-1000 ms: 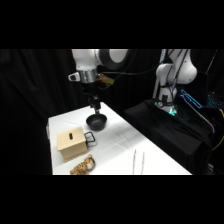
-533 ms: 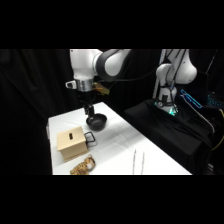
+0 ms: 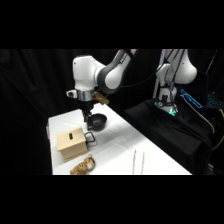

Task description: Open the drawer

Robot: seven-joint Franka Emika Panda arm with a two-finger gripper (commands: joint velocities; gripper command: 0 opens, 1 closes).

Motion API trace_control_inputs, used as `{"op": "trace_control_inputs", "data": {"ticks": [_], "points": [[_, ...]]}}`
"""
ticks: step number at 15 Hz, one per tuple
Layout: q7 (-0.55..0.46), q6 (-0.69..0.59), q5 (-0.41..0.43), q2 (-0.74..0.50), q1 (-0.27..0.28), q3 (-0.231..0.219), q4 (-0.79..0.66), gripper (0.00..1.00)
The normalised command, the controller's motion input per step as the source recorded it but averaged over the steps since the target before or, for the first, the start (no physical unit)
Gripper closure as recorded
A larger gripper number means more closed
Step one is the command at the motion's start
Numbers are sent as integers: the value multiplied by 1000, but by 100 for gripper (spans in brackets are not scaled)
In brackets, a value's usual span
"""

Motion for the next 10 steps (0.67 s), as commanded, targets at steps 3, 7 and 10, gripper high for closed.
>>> {"op": "trace_control_inputs", "data": {"ticks": [3,7,10], "points": [[3,364,145,97,-61,116,-97,0],[51,412,109,69,-46,94,-118,0],[50,376,98,21,-47,91,-135,0]]}}
